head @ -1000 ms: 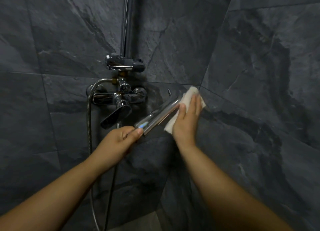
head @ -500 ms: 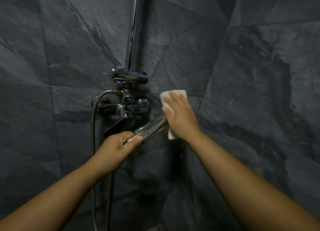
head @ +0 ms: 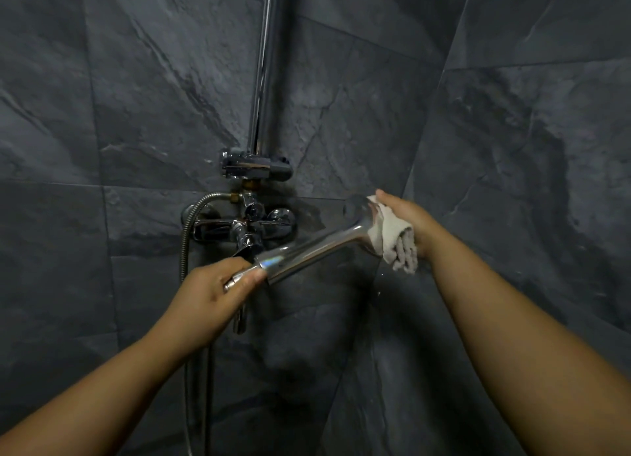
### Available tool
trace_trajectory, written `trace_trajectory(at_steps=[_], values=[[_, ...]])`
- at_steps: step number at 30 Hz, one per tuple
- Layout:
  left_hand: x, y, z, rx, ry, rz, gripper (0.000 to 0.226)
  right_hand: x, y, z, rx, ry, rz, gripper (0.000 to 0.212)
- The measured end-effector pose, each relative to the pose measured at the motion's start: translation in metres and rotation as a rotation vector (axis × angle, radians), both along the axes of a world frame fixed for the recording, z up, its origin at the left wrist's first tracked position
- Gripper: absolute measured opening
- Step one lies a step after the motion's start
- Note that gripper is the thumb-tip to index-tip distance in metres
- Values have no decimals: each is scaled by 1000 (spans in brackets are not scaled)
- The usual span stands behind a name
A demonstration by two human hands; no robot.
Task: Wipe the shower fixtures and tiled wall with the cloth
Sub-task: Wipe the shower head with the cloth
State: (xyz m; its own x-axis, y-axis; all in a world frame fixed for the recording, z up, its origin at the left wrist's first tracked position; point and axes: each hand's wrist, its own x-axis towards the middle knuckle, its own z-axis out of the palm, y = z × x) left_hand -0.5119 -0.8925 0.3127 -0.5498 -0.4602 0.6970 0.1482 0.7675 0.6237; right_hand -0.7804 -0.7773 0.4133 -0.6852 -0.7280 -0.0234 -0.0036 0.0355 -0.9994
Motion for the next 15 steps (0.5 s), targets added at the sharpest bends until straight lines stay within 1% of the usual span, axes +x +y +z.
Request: trace_trajectory(at_steps=[1,2,5,9,12,15], values=[[-1,0,0,4,9,3,43,2,2,-4,-74,-131,14,31],[-3,1,0,10,10,6,45,6,3,-7,-140,-213,4,33],[-10,7,-3,29,-39,10,49,13,-1,-19,-302,-363,-69,39],[-19,11,-12,64,-149,-18,42,24,-2,-32,-365,-471,-168,45],[-24,12,-23,119,-217,-32,35,34,-2,-40,-505,-568,-236,48],[-28,16,-28,185,-271,-42,33,42,-5,-47,-575,-630,-240,47]])
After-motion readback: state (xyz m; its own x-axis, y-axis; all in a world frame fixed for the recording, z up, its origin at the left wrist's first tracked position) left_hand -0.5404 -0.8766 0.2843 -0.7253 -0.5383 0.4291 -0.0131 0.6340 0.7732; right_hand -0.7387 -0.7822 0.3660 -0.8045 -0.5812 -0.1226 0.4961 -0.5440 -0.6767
